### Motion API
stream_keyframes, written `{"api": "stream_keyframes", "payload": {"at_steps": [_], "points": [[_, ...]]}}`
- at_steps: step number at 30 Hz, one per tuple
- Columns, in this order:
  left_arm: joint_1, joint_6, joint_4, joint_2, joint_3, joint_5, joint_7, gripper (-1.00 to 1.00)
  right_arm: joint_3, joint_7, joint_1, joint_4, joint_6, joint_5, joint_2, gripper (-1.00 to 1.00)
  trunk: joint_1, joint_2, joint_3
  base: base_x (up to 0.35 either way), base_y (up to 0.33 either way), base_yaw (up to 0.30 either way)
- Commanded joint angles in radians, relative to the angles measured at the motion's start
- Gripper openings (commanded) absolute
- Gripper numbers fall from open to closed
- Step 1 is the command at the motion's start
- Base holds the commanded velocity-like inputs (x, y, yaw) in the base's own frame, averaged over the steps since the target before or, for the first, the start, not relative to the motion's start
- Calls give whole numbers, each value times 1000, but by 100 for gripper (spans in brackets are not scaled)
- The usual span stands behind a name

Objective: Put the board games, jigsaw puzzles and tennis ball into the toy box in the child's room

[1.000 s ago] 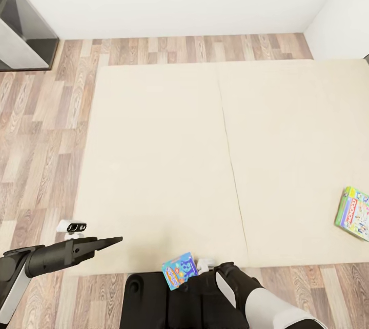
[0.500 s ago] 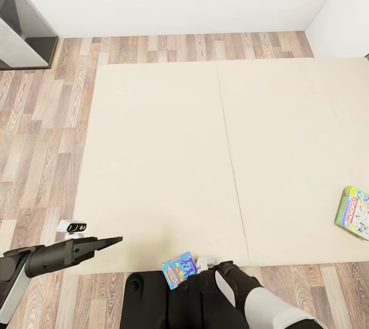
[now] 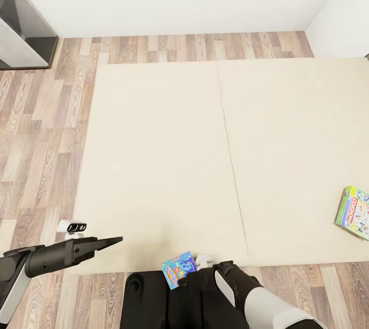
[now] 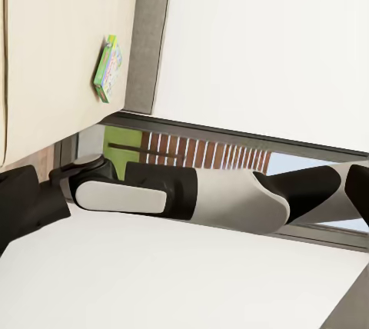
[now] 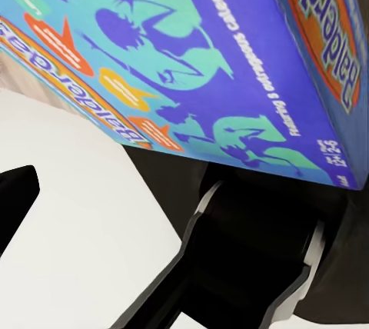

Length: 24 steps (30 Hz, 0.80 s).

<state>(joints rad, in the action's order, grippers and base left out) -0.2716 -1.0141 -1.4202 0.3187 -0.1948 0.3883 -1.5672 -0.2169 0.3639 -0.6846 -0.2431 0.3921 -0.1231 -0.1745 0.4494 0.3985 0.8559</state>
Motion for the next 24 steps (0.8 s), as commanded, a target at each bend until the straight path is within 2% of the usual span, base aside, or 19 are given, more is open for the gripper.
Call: {"api": "stream_keyframes", "payload": {"at_steps": [1, 24], "points": [[0, -11, 0, 1, 0, 0, -4, 100, -4, -2, -1, -1, 5, -10, 0, 100, 1, 2, 1, 0, 0, 0], [0, -11, 0, 2, -3, 0, -4, 100, -3, 15, -1, -6, 3, -12, 0, 100, 1, 2, 1, 0, 0, 0]]}}
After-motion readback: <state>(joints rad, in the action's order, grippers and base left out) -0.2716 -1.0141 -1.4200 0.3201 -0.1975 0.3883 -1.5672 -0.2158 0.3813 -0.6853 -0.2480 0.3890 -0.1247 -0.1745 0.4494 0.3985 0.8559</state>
